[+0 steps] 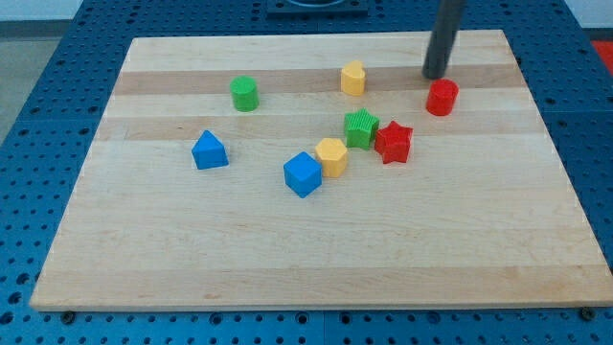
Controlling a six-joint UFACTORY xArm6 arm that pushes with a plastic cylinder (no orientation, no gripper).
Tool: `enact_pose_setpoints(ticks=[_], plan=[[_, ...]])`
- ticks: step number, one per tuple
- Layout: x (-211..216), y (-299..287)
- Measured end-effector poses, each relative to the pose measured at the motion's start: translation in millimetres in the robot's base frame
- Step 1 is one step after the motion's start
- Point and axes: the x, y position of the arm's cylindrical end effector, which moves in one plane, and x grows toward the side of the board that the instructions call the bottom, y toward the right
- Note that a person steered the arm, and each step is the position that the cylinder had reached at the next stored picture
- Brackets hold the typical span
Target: Move the red circle to the top right
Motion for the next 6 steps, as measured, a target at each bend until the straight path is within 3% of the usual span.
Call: enact_pose_setpoints(ticks=[2,4,6], plan=[[-28.7,-51.0],[-27.9,-118.6],[-17.5,-96.9]])
